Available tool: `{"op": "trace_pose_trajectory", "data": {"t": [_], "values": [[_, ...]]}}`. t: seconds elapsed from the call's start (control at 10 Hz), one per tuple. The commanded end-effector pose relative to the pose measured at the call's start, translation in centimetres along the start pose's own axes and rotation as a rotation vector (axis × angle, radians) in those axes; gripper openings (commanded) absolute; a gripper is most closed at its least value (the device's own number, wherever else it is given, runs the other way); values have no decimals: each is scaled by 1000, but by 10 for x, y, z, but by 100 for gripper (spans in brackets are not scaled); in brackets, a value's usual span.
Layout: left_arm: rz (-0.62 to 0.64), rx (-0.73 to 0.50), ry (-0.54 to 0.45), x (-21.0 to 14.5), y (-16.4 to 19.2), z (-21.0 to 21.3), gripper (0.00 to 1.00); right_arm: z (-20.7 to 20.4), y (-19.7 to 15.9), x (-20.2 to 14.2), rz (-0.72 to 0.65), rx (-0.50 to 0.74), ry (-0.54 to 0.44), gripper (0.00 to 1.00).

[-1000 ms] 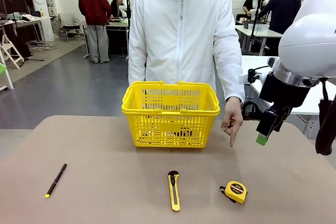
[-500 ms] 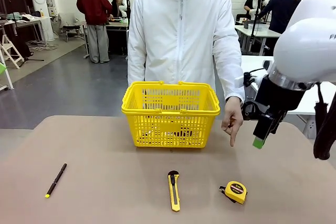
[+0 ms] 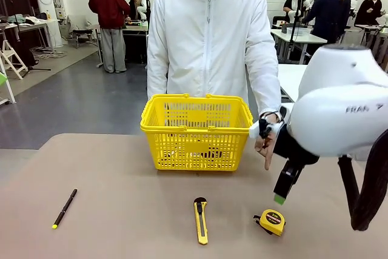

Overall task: Place the items the person wants into the basket.
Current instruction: Pick up the item the person points to and place it in the Market Basket.

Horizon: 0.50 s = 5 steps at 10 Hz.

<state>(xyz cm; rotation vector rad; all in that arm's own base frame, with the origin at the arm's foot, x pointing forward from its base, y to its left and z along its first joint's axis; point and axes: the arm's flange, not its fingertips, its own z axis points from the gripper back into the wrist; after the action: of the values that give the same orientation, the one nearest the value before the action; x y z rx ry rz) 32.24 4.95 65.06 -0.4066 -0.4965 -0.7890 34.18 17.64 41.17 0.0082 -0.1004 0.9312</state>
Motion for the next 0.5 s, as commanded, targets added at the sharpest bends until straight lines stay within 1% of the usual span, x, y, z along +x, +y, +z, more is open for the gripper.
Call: {"op": "trace_pose_trajectory", "data": {"t": [0.0, 0.2, 0.4], "values": [[-10, -9, 0, -1, 1, 2, 100, -35, -10, 7, 45, -8, 15, 100], [-10, -9, 0, -1, 1, 2, 100, -60, 3, 14, 107, 12, 27, 100], [-10, -9, 0, -1, 1, 2, 100, -73, 8, 14, 151, 10, 9, 100]]}}
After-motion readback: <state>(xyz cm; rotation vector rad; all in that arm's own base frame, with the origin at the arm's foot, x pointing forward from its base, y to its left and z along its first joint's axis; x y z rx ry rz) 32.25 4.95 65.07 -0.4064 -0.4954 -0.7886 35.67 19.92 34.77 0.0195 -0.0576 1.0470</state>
